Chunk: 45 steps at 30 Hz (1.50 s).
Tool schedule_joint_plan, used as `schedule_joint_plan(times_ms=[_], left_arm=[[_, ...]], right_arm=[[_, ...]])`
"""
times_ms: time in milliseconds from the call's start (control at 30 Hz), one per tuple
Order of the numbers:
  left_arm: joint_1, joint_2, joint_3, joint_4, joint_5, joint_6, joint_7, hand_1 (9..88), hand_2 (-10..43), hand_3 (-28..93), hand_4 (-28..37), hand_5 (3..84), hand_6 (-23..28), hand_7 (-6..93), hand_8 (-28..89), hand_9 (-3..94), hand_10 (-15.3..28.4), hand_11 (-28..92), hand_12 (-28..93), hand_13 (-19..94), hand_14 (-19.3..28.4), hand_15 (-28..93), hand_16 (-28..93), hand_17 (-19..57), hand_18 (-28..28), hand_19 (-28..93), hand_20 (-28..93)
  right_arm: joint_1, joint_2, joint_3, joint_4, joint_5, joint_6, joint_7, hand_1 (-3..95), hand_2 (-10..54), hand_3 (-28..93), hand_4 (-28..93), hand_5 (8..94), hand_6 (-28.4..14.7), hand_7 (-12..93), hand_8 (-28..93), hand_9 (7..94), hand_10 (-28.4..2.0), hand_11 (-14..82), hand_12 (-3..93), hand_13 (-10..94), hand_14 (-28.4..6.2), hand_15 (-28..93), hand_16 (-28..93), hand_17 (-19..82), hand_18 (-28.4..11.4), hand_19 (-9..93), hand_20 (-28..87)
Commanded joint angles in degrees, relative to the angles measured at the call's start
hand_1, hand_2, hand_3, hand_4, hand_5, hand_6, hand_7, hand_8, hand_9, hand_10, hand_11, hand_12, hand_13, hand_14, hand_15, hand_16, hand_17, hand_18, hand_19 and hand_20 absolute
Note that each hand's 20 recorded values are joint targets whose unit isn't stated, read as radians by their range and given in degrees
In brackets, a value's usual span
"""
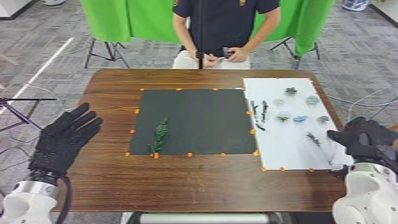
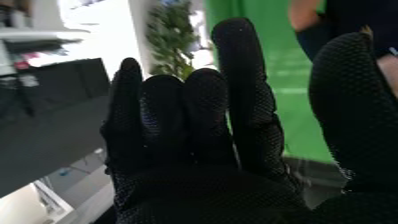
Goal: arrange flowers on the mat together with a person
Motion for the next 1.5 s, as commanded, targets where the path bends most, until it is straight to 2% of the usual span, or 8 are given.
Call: schedule_joint_plan(times_ms=[33, 300, 400, 567, 1000, 1100, 1333, 1500], left_arm=[[0.7, -0.2, 0.16, 0.49, -0.39, -0.44, -0.31, 31.2, 11.8, 70, -28.3, 42.0, 7.4, 10.0, -8, 37.3, 15.4, 15, 9, 30, 15.7, 24, -4, -0.5, 14.5, 28, 9], [0.72, -0.38, 0.22, 0.44, -0.43, -0.04, -0.34, 31.1, 11.8, 70, -28.3, 41.9, 7.4, 10.0, -8, 37.4, 15.3, 15, 9, 30, 15.8, 24, -4, -0.6, 14.5, 28, 9], [0.75, -0.52, 0.26, 0.44, -0.38, 0.12, -0.43, 31.1, 11.8, 70, -28.3, 42.0, 7.3, 10.0, -9, 37.4, 15.3, 15, 9, 30, 15.7, 25, -4, -0.6, 14.5, 28, 9], [0.71, -0.75, 0.42, 0.45, -0.44, 0.12, -0.38, 31.1, 11.9, 70, -28.3, 42.0, 7.4, 10.0, -9, 37.4, 15.3, 15, 9, 31, 15.6, 25, -4, -0.6, 14.5, 28, 9], [1.11, -0.83, 0.71, 0.41, -0.47, 0.03, -0.86, 31.1, 11.9, 70, -28.3, 42.0, 7.4, 9.8, -8, 37.4, 15.2, 15, 9, 31, 15.7, 25, -4, -0.6, 14.5, 28, 9], [1.47, -0.62, 0.64, 0.18, -0.49, 0.28, -0.62, 31.1, 11.9, 70, -28.3, 42.0, 7.4, 9.8, -8, 37.4, 15.3, 15, 9, 31, 15.7, 25, -4, -0.6, 14.5, 28, 9], [-0.06, -0.08, 1.83, 0.78, -0.51, -0.04, -1.34, 31.1, 11.9, 70, -28.3, 42.0, 7.3, 9.8, -8, 37.4, 15.3, 15, 9, 30, 15.6, 25, -4, -0.6, 14.4, 28, 9], [-0.74, 0.49, 2.12, 1.04, -0.57, 0.3, -1.62, 31.1, 11.9, 70, -28.3, 42.0, 7.4, 9.8, -8, 37.4, 15.3, 15, 9, 30, 15.6, 24, -4, -0.6, 14.4, 28, 9]], right_arm=[[0.03, -1.26, -0.32, 5.52, -4.06, -2.81, -0.5, 32.7, -9.5, 72, -26, 72.6, -3.1, 33, -13, 59.3, -18.7, 64.1, 48.3, 46, -22.0, 79, 42, 18, -25.6, 74, 27], [0.45, -2.17, 0.42, 6.82, 1.5, -5.32, 0.53, 34.6, -9.5, 73, -25, 73.7, -3.0, 32, -12, 60.1, -18.6, 63.7, 48.3, 46, -21.9, 78, 42, 18, -25.9, 74, 28], [0.7, -2.19, 0.16, 7.0, 3.57, -2.7, 0.19, 46.0, -9.5, 70, -26, 76.9, -2.9, 34, 9, 64.1, -17.5, 63.4, 48.8, 50, -20.3, 78, 43, 19, -25.3, 74, 28], [0.96, -2.07, -0.39, 6.2, 5.12, -1.21, 0.63, 50.7, -9.5, 73, -27, 79.1, -2.1, 39, 16, 67.2, -16.4, 64.1, 50.0, 52, -19.3, 78, 44, 20, -24.6, 74, 29], [6.55, -0.84, -10.44, 0.44, 4.47, 14.53, 4.44, 50.1, -9.5, 75, -24, 81.4, -2.5, 39, 20, 70.0, -17.3, 64.7, 51.4, 54, -20.3, 78, 46, 21, -26.5, 76, 30], [10.11, -2.18, -14.87, 0.54, 4.69, 12.91, 3.28, 49.5, -9.5, 76, -23, 81.3, -2.4, 39, 20, 70.1, -17.4, 65.4, 51.3, 54, -20.6, 79, 46, 21, -26.9, 77, 30], [16.16, -6.57, -25.55, 3.16, 4.86, 10.58, 2.04, 49.6, -9.5, 76, -23, 81.0, -2.5, 40, 20, 70.0, -17.7, 65.9, 51.0, 54, -21.1, 79, 46, 21, -27.7, 78, 30], [20.44, -11.03, -33.16, 7.4, 4.0, 5.97, -0.16, 49.4, -9.5, 76, -22, 81.1, -2.8, 40, 20, 70.2, -18.1, 66.2, 50.5, 54, -21.5, 79, 45, 21, -28.2, 79, 29]])
